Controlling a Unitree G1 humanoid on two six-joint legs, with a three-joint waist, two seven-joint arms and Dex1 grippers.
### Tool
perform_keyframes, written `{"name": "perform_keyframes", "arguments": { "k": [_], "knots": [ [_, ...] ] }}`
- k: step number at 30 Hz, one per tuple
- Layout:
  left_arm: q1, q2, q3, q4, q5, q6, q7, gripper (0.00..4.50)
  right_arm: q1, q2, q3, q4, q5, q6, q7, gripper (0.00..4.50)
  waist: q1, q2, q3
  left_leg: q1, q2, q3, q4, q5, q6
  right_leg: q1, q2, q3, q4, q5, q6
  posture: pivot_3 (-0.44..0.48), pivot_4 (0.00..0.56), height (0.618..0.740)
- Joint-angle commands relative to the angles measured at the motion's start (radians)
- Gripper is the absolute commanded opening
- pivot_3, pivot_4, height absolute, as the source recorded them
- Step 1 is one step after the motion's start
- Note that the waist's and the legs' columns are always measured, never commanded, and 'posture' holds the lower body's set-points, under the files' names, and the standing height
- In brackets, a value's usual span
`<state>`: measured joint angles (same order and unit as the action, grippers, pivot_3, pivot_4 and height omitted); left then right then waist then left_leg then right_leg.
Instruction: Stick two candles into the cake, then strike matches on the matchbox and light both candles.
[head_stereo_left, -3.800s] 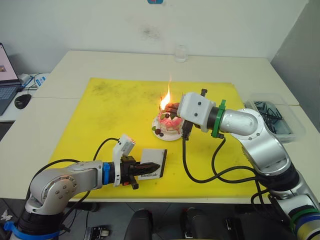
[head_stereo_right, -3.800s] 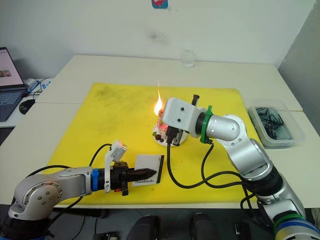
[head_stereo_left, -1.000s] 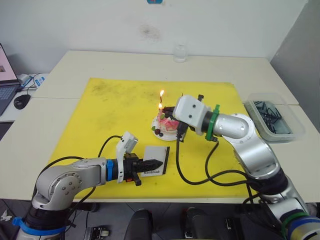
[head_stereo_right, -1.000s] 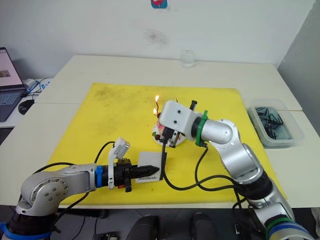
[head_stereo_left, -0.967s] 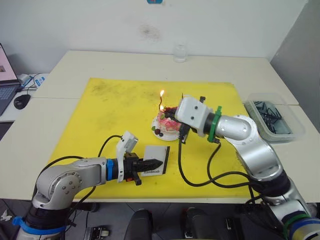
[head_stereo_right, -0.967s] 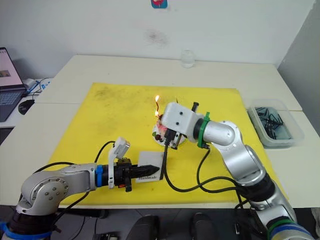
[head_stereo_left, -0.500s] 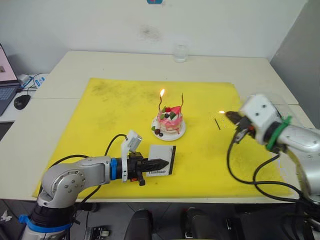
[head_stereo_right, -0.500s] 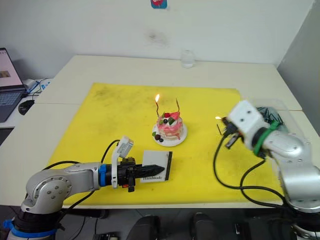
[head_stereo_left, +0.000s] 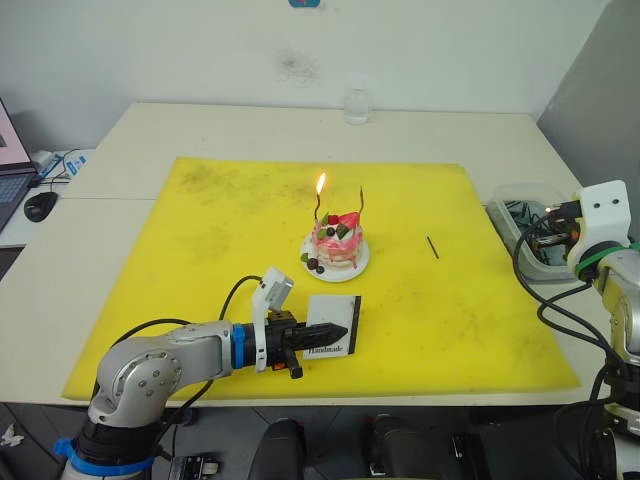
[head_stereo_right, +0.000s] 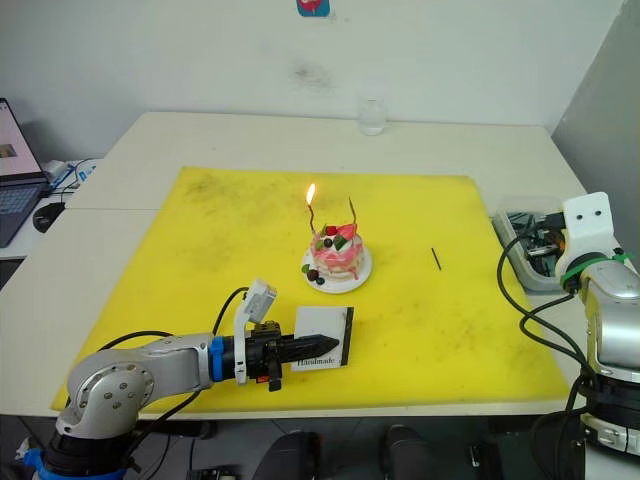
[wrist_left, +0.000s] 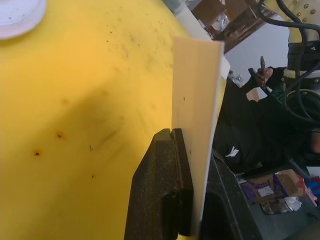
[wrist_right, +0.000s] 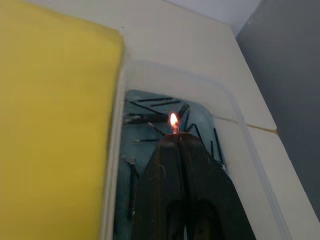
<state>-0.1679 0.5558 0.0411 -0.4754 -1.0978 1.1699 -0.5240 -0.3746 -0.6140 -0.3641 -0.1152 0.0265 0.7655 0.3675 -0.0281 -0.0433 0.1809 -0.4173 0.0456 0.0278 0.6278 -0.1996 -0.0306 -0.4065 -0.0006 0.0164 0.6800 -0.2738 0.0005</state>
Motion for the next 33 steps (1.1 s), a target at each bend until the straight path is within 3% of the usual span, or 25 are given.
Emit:
{"name": "perform_keyframes", "arguments": {
  "k": [1, 3, 6, 12, 15, 17, 26, 30, 33],
  "knots": [
    [-0.007, -0.01, 0.001, -0.041, -0.027, -0.006, 0.012, 0.0, -0.018, -0.005, -0.027, 0.067, -0.003, -0.077, -0.05, 0.02, 0.0, 0.0, 0.0, 0.0, 0.0, 0.0, 0.0, 0.0, 0.0, 0.0, 0.0, 0.0, 0.0, 0.0, 0.0, 0.0, 0.15, 0.74],
    [-0.015, -0.013, 0.0, -0.037, -0.028, -0.004, 0.017, 0.0, -0.024, -0.005, -0.024, 0.109, -0.004, -0.114, -0.072, 0.02, 0.0, 0.0, 0.0, 0.0, 0.0, 0.0, 0.0, 0.0, 0.0, 0.0, 0.0, 0.001, 0.0, 0.0, 0.0, 0.0, 0.15, 0.74],
    [-0.027, -0.009, 0.001, -0.027, -0.022, -0.003, 0.015, 0.0, -0.04, 0.001, -0.036, 0.177, 0.011, -0.163, -0.102, 0.67, -0.001, 0.0, 0.0, 0.0, 0.0, 0.0, 0.0, 0.0, 0.0, 0.0, 0.0, 0.001, 0.0, 0.0, 0.001, 0.0, 0.15, 0.74],
    [-0.041, -0.006, 0.005, -0.017, -0.017, -0.002, 0.019, 0.0, -0.044, -0.007, -0.051, 0.185, 0.047, -0.202, -0.114, 2.81, -0.001, 0.0, 0.0, 0.0, 0.0, 0.001, 0.0, 0.0, 0.0, 0.0, 0.002, 0.001, 0.0, 0.0, 0.001, 0.0, 0.15, 0.74],
    [-0.042, -0.011, 0.005, -0.022, -0.02, -0.002, 0.028, 0.0, -0.013, -0.019, -0.059, 0.11, 0.063, -0.221, -0.105, 3.94, 0.0, 0.001, 0.0, 0.0, 0.0, 0.0, 0.0, 0.0, 0.0, 0.0, 0.002, 0.001, 0.0, 0.0, 0.001, 0.0, 0.15, 0.74],
    [-0.043, -0.014, 0.006, -0.024, -0.022, -0.004, 0.033, 0.0, 0.009, -0.028, -0.068, 0.029, 0.085, -0.223, -0.083, 4.45, 0.0, 0.001, 0.0, 0.0, 0.0, 0.0, 0.0, 0.0, 0.0, 0.0, 0.002, 0.001, 0.0, 0.0, 0.001, 0.0, 0.15, 0.74],
    [-0.043, -0.013, 0.012, -0.02, -0.017, -0.016, 0.034, 0.0, 0.148, -0.013, 0.02, -0.319, 0.281, -0.148, 0.114, 4.45, -0.001, 0.002, 0.0, 0.001, 0.002, -0.001, 0.0, 0.0, 0.0, 0.001, 0.002, 0.0, 0.0, 0.0, 0.001, 0.0, 0.15, 0.74],
    [-0.044, -0.011, 0.014, -0.021, -0.014, -0.02, 0.033, 0.0, 0.194, 0.079, 0.133, -0.353, 0.303, -0.153, 0.106, 4.45, -0.001, 0.002, 0.0, 0.001, 0.001, -0.001, 0.0, 0.0, 0.0, 0.001, 0.001, 0.0, 0.0, 0.001, 0.001, 0.0, 0.15, 0.74],
    [-0.045, -0.005, 0.017, -0.02, -0.013, -0.021, 0.03, 0.0, 0.185, 0.169, 0.183, -0.287, 0.3, -0.175, 0.075, 4.45, -0.001, 0.002, 0.0, 0.001, 0.001, -0.001, 0.001, 0.0, 0.0, 0.0, 0.001, 0.0, 0.0, 0.001, 0.001, 0.0, 0.15, 0.74]
  ]
}}
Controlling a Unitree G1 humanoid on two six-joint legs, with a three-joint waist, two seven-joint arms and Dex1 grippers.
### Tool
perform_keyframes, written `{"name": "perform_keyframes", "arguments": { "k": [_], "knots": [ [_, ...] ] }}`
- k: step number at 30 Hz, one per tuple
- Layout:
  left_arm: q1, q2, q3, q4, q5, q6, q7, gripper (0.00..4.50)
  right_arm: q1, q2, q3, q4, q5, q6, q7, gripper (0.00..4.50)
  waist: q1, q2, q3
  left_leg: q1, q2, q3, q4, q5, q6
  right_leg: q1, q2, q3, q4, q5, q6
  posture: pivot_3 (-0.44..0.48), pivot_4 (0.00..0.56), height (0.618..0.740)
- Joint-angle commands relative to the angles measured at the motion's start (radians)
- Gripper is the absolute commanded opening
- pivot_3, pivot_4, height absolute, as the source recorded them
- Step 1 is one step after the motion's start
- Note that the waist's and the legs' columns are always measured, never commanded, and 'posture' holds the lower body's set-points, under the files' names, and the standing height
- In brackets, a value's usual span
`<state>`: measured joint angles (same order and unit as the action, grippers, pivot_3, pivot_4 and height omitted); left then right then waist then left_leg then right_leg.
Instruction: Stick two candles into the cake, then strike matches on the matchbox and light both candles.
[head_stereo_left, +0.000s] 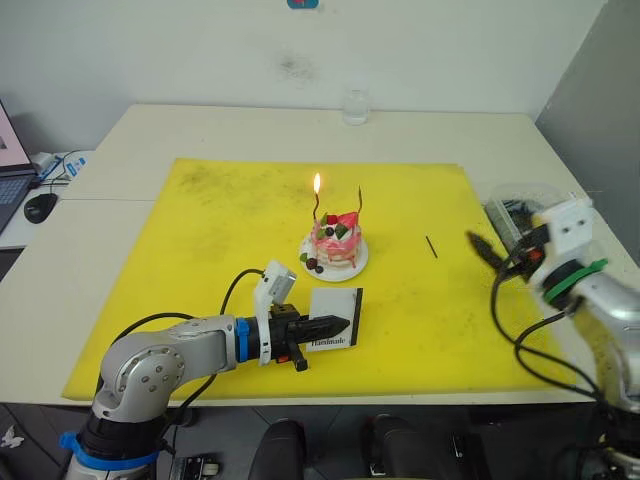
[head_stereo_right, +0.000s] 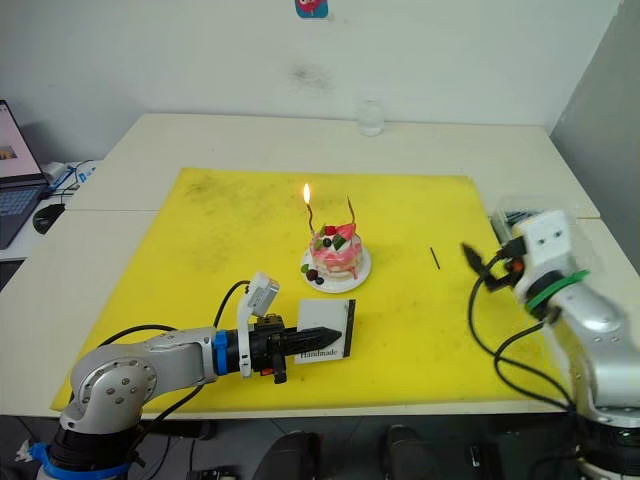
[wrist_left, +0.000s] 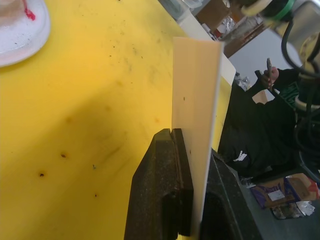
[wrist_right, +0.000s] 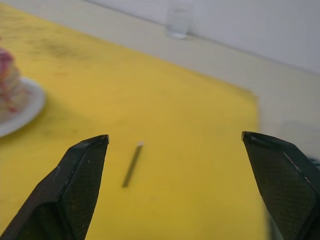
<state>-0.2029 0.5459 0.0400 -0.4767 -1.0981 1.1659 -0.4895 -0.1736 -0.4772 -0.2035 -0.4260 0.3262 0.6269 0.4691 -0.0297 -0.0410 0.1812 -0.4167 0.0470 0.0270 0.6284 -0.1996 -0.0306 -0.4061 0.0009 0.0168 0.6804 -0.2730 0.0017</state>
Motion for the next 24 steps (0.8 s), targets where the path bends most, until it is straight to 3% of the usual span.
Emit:
{"name": "perform_keyframes", "arguments": {
  "k": [1, 9, 16, 19, 24],
  "knots": [
    [-0.009, 0.007, 0.019, -0.02, -0.012, -0.017, -0.005, 0.0, -0.023, 0.045, 0.042, 0.058, -0.02, -0.064, -0.03, 4.45, 0.001, 0.0, 0.0, 0.0, 0.0, 0.0, 0.0, 0.0, 0.0, 0.0, 0.0, 0.0, 0.0, 0.0, 0.0, 0.0, 0.15, 0.74],
    [-0.01, 0.017, 0.026, -0.026, -0.016, -0.012, -0.003, 0.0, -0.163, 0.128, 0.119, 0.365, -0.139, -0.231, -0.108, 4.45, 0.001, 0.0, 0.0, 0.0, -0.001, 0.0, 0.0, 0.0, 0.0, 0.0, 0.0, 0.0, 0.0, 0.0, 0.0, 0.0, 0.15, 0.74],
    [-0.011, 0.022, 0.031, -0.03, -0.024, -0.01, 0.004, 0.0, -0.173, 0.156, 0.146, 0.438, -0.191, -0.231, -0.154, 4.45, 0.001, 0.0, 0.0, -0.001, 0.0, 0.0, -0.001, 0.0, 0.0, 0.0, 0.0, 0.0, 0.0, 0.0, -0.001, 0.0, 0.15, 0.74],
    [-0.014, 0.018, 0.03, -0.031, -0.026, -0.008, 0.009, 0.0, -0.171, 0.172, 0.135, 0.435, -0.191, -0.197, -0.184, 3.87, 0.001, 0.0, 0.0, 0.0, 0.0, 0.0, 0.0, 0.0, 0.0, 0.0, 0.0, 0.0, 0.0, 0.0, 0.0, 0.0, 0.15, 0.74],
    [-0.018, 0.015, 0.026, -0.029, -0.028, -0.005, 0.012, 0.0, -0.162, 0.183, 0.153, 0.391, -0.194, -0.116, -0.207, 2.08, 0.001, 0.0, 0.0, 0.0, 0.0, 0.0, 0.0, 0.0, 0.0, 0.0, 0.0, 0.0, 0.0, 0.0, 0.0, 0.0, 0.15, 0.74]
  ]
}}
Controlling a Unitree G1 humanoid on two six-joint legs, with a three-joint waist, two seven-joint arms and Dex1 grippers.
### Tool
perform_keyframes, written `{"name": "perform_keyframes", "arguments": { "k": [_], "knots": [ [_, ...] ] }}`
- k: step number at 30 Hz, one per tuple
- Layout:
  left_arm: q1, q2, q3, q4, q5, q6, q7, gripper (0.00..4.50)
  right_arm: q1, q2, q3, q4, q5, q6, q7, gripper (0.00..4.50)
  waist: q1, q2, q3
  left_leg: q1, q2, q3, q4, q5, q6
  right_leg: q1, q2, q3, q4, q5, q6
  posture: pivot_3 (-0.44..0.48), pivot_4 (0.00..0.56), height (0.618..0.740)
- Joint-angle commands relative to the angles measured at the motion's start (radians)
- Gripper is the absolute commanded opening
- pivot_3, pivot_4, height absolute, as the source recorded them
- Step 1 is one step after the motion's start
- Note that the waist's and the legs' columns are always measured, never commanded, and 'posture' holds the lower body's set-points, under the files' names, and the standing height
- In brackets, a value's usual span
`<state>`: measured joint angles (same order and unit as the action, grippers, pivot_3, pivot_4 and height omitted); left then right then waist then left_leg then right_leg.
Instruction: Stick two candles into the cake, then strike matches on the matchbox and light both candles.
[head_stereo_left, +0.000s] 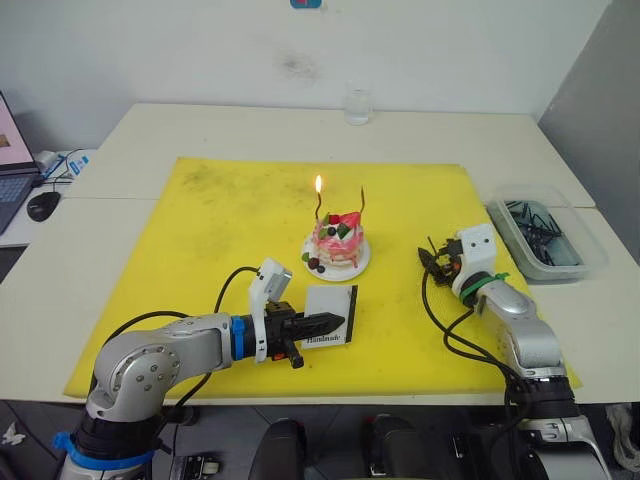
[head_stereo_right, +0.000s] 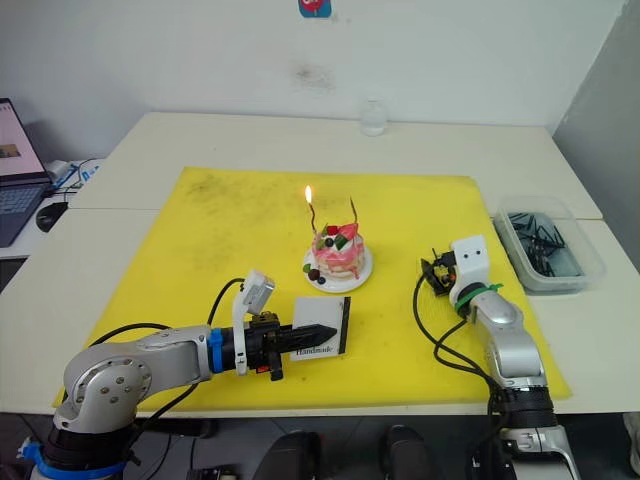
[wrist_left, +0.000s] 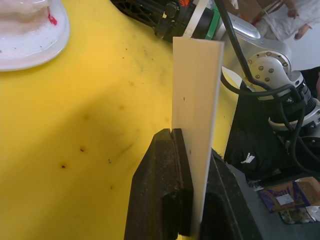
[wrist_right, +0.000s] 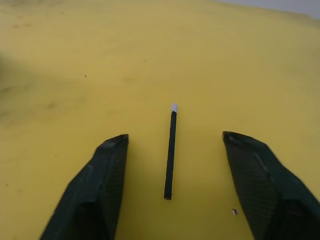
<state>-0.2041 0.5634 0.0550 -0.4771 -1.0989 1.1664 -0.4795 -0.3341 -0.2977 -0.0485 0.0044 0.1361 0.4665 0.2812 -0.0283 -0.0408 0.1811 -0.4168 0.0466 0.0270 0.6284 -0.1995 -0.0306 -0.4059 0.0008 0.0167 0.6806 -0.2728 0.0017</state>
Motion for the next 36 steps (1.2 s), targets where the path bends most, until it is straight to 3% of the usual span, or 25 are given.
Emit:
{"name": "perform_keyframes", "arguments": {
  "k": [1, 5, 6, 13, 22, 24, 28, 32, 36],
  "knots": [
    [-0.017, -0.003, 0.011, -0.029, -0.028, -0.005, 0.002, 0.0, 0.0, 0.007, -0.001, -0.047, -0.003, 0.055, -0.022, 1.69, 0.0, 0.0, 0.0, 0.0, 0.0, 0.0, 0.0, 0.0, 0.0, 0.0, 0.0, 0.0, 0.0, 0.0, 0.0, 0.0, 0.15, 0.74],
    [-0.017, -0.005, 0.009, -0.031, -0.032, -0.004, 0.007, 0.0, 0.003, 0.023, 0.003, -0.075, -0.005, 0.09, -0.04, 0.2, 0.0, 0.0, 0.0, 0.0, 0.0, 0.0, 0.0, 0.0, 0.0, 0.0, 0.0, 0.0, 0.0, 0.0, 0.0, 0.0, 0.15, 0.74],
    [-0.017, -0.004, 0.01, -0.032, -0.033, -0.004, 0.008, 0.0, 0.003, 0.025, 0.003, -0.082, -0.003, 0.096, -0.041, 0.06, 0.0, 0.0, 0.0, 0.0, 0.0, 0.0, 0.0, 0.0, 0.0, 0.0, 0.0, 0.0, 0.0, 0.0, 0.0, 0.0, 0.15, 0.74],
    [-0.013, 0.003, 0.018, -0.041, -0.052, 0.001, 0.016, 0.0, 0.013, 0.029, -0.008, -0.189, 0.026, 0.154, -0.036, 0.06, 0.0, 0.0, 0.0, 0.0, 0.0, 0.0, 0.0, 0.0, 0.0, 0.0, 0.0, 0.0, 0.0, 0.0, 0.0, 0.0, 0.15, 0.74],
    [-0.045, 0.011, 0.031, -0.003, -0.136, 0.032, 0.016, 0.0, 0.03, -0.082, -0.063, -0.572, 0.158, 0.472, 0.029, 0.06, 0.001, 0.0, 0.0, 0.0, 0.0, 0.0, 0.0, 0.0, 0.0, -0.001, 0.0, 0.0, 0.0, 0.0, 0.0, 0.0, 0.15, 0.74],
    [-0.053, 0.013, 0.031, 0.01, -0.175, 0.054, 0.02, 0.0, 0.074, -0.129, -0.078, -0.659, 0.203, 0.548, 0.061, 0.06, 0.003, 0.0, 0.0, 0.0, 0.0, 0.0, 0.0, 0.0, 0.0, 0.0, 0.0, -0.001, -0.001, 0.0, 0.0, 0.0, 0.15, 0.74],
    [-0.059, 0.013, 0.017, 0.024, -0.217, 0.087, 0.041, 0.0, 0.234, -0.287, -0.026, -0.782, 0.183, 0.499, 0.142, 0.06, 0.004, 0.0, 0.0, -0.001, 0.0, 0.0, -0.001, 0.0, 0.0, 0.0, -0.001, -0.001, -0.002, -0.001, 0.0, 0.0, 0.15, 0.74],
    [-0.052, 0.006, -0.012, 0.008, -0.199, 0.082, 0.053, 0.0, 0.426, -0.277, -0.028, -0.837, 0.192, 0.42, 0.154, 0.06, 0.002, 0.0, 0.0, 0.0, 0.0, -0.001, -0.001, 0.0, 0.0, 0.0, -0.001, -0.001, -0.002, -0.001, 0.0, 0.0, 0.15, 0.74],
    [-0.052, 0.012, -0.017, 0.008, -0.196, 0.078, 0.05, 0.0, 0.497, -0.224, -0.003, -0.817, 0.186, 0.343, 0.139, 0.06, -0.003, 0.0, 0.0, 0.0, 0.0, 0.0, -0.001, 0.0, 0.0, 0.0, -0.001, 0.0, 0.0, -0.001, 0.001, 0.0, 0.15, 0.74]
  ]
}}
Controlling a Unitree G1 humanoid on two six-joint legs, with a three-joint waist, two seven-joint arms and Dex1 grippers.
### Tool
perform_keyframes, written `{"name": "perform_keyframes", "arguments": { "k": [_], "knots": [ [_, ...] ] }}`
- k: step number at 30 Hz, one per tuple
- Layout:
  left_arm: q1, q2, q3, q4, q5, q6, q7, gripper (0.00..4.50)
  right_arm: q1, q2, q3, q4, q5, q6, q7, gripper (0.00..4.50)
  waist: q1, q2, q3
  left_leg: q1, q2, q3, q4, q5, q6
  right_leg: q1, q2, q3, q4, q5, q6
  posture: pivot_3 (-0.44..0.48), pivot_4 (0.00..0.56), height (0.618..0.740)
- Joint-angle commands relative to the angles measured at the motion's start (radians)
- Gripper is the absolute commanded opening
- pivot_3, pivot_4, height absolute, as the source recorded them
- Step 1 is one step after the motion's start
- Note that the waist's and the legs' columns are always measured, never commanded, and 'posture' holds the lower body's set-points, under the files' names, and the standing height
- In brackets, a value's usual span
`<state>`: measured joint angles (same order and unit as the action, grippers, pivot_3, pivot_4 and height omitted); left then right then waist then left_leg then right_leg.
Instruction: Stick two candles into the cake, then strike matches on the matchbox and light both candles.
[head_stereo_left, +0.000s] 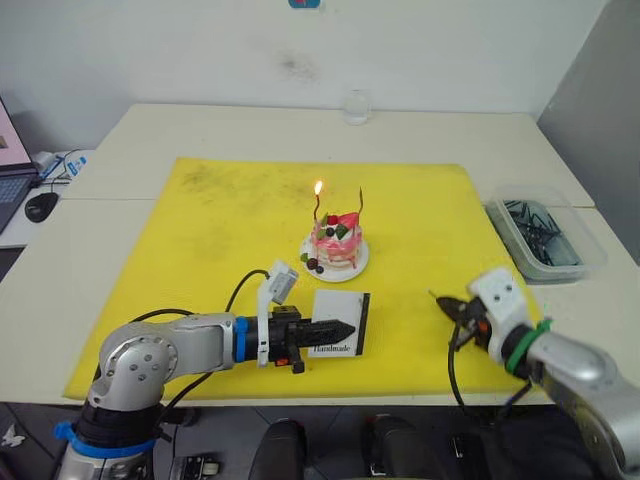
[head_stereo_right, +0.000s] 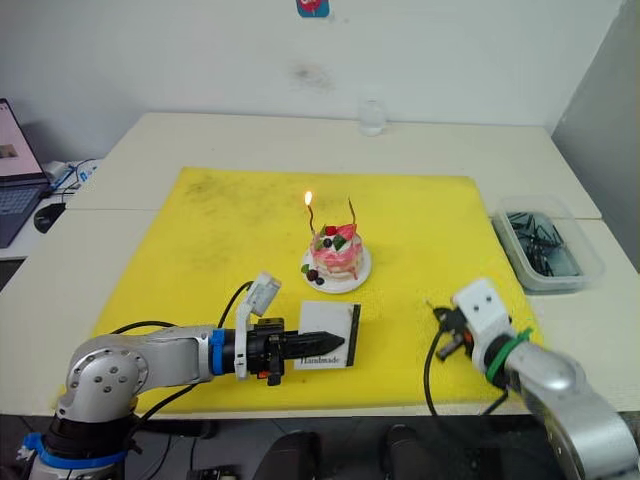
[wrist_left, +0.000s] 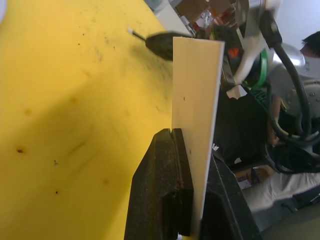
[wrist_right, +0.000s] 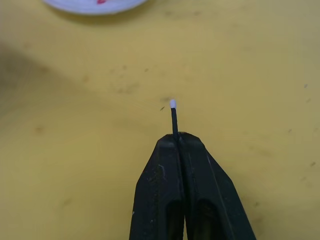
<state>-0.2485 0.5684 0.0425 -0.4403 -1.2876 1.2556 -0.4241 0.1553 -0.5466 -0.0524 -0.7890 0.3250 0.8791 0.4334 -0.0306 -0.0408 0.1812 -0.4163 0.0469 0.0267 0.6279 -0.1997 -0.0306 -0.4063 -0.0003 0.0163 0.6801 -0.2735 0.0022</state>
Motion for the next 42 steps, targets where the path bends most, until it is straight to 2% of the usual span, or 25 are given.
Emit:
{"name": "perform_keyframes", "arguments": {
  "k": [1, 9, 12, 17, 29, 41, 42],
  "knots": [
    [-0.008, 0.008, -0.006, -0.029, -0.005, -0.012, -0.008, 0.0, 0.017, 0.038, 0.007, -0.009, -0.008, -0.086, -0.018, 0.06, -0.001, 0.0, 0.0, 0.0, 0.0, 0.0, 0.0, 0.0, 0.0, 0.0, 0.0, 0.0, 0.0, 0.0, 0.0, 0.0, 0.15, 0.74],
    [-0.014, 0.015, -0.011, -0.028, 0.014, -0.019, -0.019, 0.0, 0.043, 0.089, 0.045, 0.104, -0.058, -0.221, -0.03, 0.06, 0.002, 0.0, 0.0, 0.0, -0.001, 0.0, 0.0, 0.0, 0.0, 0.0, -0.001, 0.0, -0.001, 0.0, 0.0, 0.0, 0.15, 0.74],
    [-0.014, 0.017, -0.01, -0.031, 0.015, -0.018, -0.021, 0.0, 0.045, 0.094, 0.045, 0.124, -0.063, -0.253, -0.026, 0.6, 0.002, 0.0, 0.0, -0.001, -0.001, 0.0, 0.0, 0.0, 0.0, 0.0, -0.001, 0.0, -0.001, -0.001, -0.001, 0.0, 0.15, 0.74],
    [-0.017, 0.022, -0.01, -0.031, 0.015, -0.018, -0.022, 0.0, 0.055, 0.083, 0.054, 0.152, -0.085, -0.324, -0.003, 2.27, 0.002, 0.0, 0.0, 0.0, 0.0, -0.001, -0.001, 0.0, 0.0, 0.0, 0.0, -0.001, -0.001, -0.001, -0.001, 0.0, 0.15, 0.74],
    [-0.022, 0.021, -0.008, -0.027, 0.021, -0.019, -0.027, 0.0, 0.01, 0.134, 0.077, 0.283, -0.136, -0.507, -0.005, 2.27, 0.003, 0.0, 0.0, -0.001, -0.001, 0.0, 0.0, 0.0, 0.0, 0.0, 0.0, 0.0, -0.001, -0.001, -0.001, 0.0, 0.15, 0.74],
    [-0.01, 0.019, -0.001, -0.042, 0.012, -0.02, -0.015, 0.0, 0.022, 0.155, 0.094, 0.31, -0.157, -0.493, -0.019, 2.27, 0.004, 0.0, 0.0, 0.0, -0.001, 0.0, 0.0, 0.0, 0.0, 0.0, 0.0, 0.0, 0.0, 0.0, -0.001, 0.0, 0.15, 0.74],
    [-0.012, 0.019, 0.0, -0.042, 0.011, -0.019, -0.014, 0.0, 0.022, 0.152, 0.095, 0.307, -0.16, -0.487, -0.018, 2.1, 0.004, 0.0, 0.0, 0.0, -0.001, 0.0, 0.0, 0.0, 0.0, 0.0, 0.0, 0.0, 0.0, 0.0, -0.001, 0.0, 0.15, 0.74]
  ]
}}
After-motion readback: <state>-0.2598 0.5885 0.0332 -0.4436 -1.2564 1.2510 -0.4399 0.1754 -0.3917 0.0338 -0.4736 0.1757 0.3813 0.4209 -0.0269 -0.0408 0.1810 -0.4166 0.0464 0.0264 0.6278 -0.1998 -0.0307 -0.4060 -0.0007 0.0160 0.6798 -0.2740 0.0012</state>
